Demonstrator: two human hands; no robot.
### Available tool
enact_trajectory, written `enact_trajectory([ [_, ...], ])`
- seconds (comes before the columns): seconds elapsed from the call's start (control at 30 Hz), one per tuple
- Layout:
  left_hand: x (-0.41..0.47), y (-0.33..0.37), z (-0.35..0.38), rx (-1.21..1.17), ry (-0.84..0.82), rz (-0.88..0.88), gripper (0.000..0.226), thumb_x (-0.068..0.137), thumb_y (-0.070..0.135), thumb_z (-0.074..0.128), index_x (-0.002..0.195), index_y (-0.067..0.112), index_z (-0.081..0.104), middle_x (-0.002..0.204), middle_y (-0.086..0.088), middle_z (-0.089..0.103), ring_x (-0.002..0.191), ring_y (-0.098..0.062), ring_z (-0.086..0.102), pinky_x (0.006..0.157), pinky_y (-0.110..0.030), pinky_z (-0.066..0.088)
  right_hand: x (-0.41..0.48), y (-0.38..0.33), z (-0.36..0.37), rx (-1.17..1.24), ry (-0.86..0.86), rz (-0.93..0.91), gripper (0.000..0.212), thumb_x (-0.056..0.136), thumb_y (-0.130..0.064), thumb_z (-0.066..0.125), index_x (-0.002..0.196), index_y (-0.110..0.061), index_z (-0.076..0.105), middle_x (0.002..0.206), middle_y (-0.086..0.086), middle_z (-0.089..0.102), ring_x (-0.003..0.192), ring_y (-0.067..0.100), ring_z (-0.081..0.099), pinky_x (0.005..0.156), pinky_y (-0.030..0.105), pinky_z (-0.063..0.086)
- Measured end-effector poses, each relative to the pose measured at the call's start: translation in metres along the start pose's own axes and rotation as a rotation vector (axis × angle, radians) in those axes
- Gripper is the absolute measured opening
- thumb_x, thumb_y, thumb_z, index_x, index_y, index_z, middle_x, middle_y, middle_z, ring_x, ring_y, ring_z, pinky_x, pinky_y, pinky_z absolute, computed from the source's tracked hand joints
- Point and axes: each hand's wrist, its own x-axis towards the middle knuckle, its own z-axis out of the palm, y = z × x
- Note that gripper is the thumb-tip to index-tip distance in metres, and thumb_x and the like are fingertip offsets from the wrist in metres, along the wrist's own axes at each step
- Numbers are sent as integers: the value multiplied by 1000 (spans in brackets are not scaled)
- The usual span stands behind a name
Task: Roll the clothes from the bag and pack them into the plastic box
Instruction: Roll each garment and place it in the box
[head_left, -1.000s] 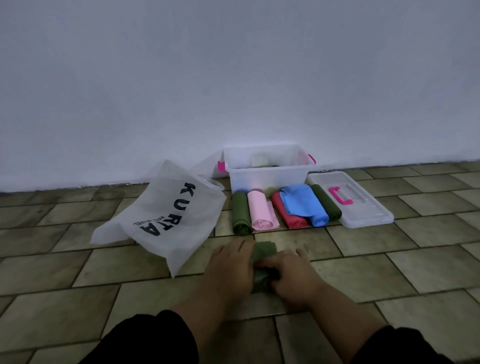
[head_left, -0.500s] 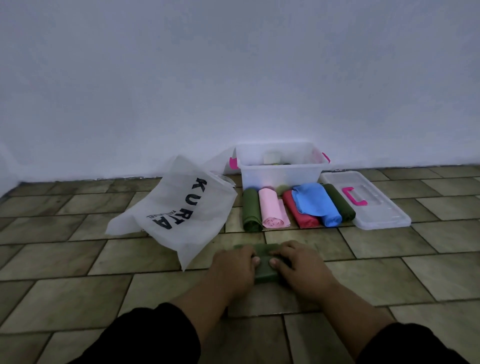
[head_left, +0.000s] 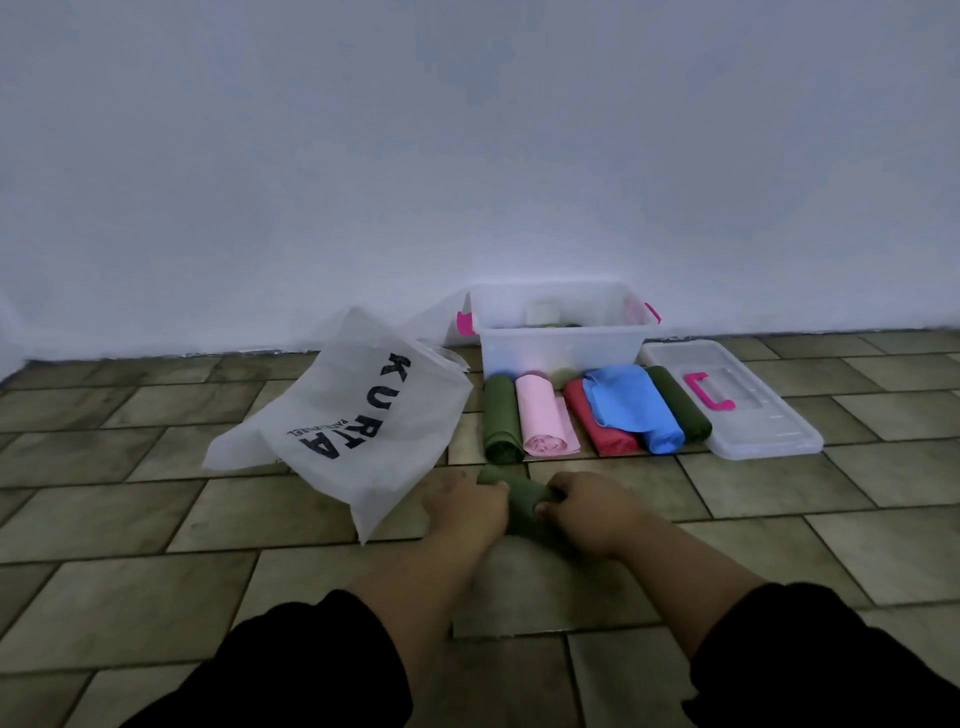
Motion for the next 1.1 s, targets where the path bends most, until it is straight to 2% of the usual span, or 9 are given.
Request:
enact_trajectory([
  [0.17,-11,6,10,-336,-129,-157,61,90,29,60,141,19,28,128,-17,48,104,-33,57,85,-46,56,-3,3,-3,165,-114,65,37,94,-42,50,114,-13,60,110,10,64,98,22,60,78,31,44],
  [0.3,-10,-2,14,-485,-133,-10,49,87,23,62,129,18,38,98,-5,55,87,-22,57,77,-38,54,-13,3,10,543,-139,69,22,84,-38,64,96,-19,67,96,3,69,86,17,64,76,32,49],
  [0.57,-5,20,12,-535,-212,190,41,81,25,70,112,32,45,109,-2,59,96,-22,61,89,-44,54,-6,22,3,1501,-257,65,22,73,0,64,94,0,59,98,23,69,93,35,67,81,44,56],
  [0.63,0,39,10,-434,-174,312,44,82,28,69,118,30,44,106,3,55,89,-11,57,83,-31,52,3,28,-14,1521,-270,30,37,68,-1,65,105,1,59,108,26,67,102,37,65,87,48,54],
  [0.73,22,79,1,-245,-165,465,58,87,38,62,137,24,36,125,0,53,99,-10,54,79,-17,45,22,36,-55,1466,-178,-9,20,66,-1,65,85,-8,64,89,18,71,81,27,71,65,34,57],
  [0.8,45,109,-7,-166,-182,510,66,93,47,50,148,24,24,146,-6,41,128,-24,45,104,-31,38,40,42,-88,1388,-78,-11,17,70,1,64,82,-11,61,76,13,70,66,23,70,54,32,57],
  [0.9,87,152,-17,71,-46,569,77,91,55,45,152,22,12,158,-7,22,143,-28,25,115,-47,24,82,56,-142,1313,144,-40,15,77,4,59,75,-10,62,68,13,69,63,26,70,52,34,57],
  [1.0,128,177,-19,368,66,511,88,88,61,45,153,19,3,161,-8,2,148,-27,4,118,-51,11,134,68,-188,1035,470,38,11,84,-7,63,90,-13,55,89,14,66,79,30,65,60,38,56],
  [1.1,156,183,-13,575,-17,427,92,88,67,38,153,17,-2,160,-15,-12,147,-36,-6,118,-52,6,186,73,-207,607,635,201,38,82,-18,66,111,-14,41,107,15,53,90,29,54,71,43,50],
])
